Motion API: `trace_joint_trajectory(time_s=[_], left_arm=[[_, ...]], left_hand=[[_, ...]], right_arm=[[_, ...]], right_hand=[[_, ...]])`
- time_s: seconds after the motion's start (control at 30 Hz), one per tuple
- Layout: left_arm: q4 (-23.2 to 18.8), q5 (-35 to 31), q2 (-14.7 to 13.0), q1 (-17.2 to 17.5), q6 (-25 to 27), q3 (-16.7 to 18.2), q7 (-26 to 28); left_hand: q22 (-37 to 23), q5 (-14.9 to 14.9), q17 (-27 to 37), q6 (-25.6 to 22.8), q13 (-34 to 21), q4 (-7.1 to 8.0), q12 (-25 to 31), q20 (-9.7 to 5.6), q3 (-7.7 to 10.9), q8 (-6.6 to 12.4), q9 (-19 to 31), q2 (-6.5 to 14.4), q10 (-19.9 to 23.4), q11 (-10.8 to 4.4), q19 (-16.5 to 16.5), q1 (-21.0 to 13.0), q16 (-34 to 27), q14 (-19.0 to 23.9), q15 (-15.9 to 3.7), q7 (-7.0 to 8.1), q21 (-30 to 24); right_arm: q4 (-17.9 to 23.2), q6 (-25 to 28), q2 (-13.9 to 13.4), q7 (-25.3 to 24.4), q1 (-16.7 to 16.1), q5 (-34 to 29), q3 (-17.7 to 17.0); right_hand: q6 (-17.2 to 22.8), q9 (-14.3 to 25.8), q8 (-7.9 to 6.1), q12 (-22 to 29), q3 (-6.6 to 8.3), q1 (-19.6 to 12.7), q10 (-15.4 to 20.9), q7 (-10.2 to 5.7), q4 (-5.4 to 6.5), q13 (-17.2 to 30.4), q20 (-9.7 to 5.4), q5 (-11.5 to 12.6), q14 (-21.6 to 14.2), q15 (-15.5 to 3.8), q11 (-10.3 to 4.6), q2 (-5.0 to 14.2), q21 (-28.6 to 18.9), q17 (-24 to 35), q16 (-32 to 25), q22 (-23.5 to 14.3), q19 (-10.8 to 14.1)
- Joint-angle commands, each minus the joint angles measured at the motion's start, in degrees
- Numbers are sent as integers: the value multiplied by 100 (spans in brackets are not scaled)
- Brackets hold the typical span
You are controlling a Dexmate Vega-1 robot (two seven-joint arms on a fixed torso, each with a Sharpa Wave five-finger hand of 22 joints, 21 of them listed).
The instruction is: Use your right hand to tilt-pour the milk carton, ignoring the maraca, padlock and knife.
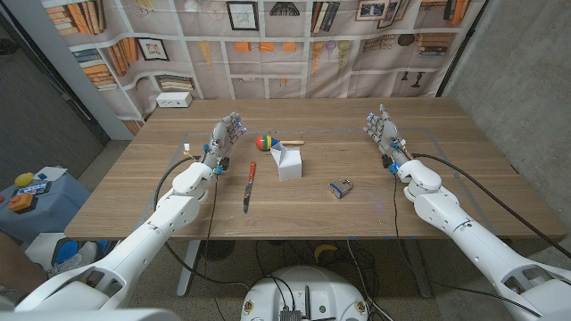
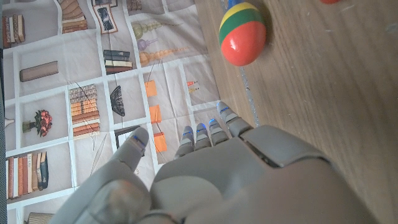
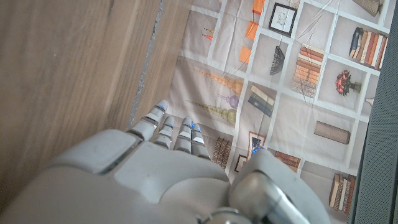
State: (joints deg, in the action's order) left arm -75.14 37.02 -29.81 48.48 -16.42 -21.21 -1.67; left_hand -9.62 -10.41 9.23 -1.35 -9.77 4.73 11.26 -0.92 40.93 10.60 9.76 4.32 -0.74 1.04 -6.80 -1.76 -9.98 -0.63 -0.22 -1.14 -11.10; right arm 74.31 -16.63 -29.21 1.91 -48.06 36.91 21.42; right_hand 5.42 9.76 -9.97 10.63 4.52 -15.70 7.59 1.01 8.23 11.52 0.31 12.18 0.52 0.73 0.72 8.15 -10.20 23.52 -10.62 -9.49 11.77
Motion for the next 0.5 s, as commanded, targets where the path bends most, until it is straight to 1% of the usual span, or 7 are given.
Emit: trace_joint_trajectory(time_s=[0.03, 0.2, 0.3, 0.5], left_arm=[[-165, -59, -150, 53, 99, 37, 72], [-223, -74, -171, 101, 85, 72, 153], [-232, -8, -192, 115, 115, 100, 108], [-297, 65, -278, 134, 196, 150, 52]], left_hand=[[-19, -28, 25, -5, -27, -17, 21, 0, 55, 21, 13, 401, -48, -3, -53, -34, -32, -43, -4, -41, -15], [-19, -27, 23, -14, -27, -42, 18, 0, 62, 19, 13, 404, -41, -5, -55, -47, -29, -37, -1, -41, -14], [-20, -27, 22, -25, -27, -55, 20, 0, 66, 20, 13, 405, -31, -13, -58, -53, -28, -32, 1, -38, -14], [-20, -24, 21, -40, -27, -97, 20, -2, 76, 15, 14, 405, -5, -30, -73, -70, -27, -9, -1, -26, -16]], right_arm=[[-98, -154, 70, -58, 15, -124, 58], [-112, -209, 31, -75, 48, -290, 121], [11, -197, -38, -210, 29, -450, 144], [340, -62, -262, -445, -34, -788, 192]], right_hand=[[-75, 21, -3, 10, 28, -51, 5, -25, -13, -2, 13, 40, 14, 2, -5, 6, -36, -16, -36, -20, 36], [-119, 20, 0, 3, 46, -77, -19, -30, -53, -13, -5, 48, 12, -12, -7, -4, -38, -46, -36, -19, 31], [-121, 20, -9, 3, 60, -105, -26, -31, -90, -22, -25, 52, 15, -35, -16, -18, -38, -69, -35, -18, 22], [-145, 20, -19, 7, 84, -180, -32, -31, -185, -38, -50, 54, 9, -61, -22, -67, -34, -119, -38, -15, 2]])
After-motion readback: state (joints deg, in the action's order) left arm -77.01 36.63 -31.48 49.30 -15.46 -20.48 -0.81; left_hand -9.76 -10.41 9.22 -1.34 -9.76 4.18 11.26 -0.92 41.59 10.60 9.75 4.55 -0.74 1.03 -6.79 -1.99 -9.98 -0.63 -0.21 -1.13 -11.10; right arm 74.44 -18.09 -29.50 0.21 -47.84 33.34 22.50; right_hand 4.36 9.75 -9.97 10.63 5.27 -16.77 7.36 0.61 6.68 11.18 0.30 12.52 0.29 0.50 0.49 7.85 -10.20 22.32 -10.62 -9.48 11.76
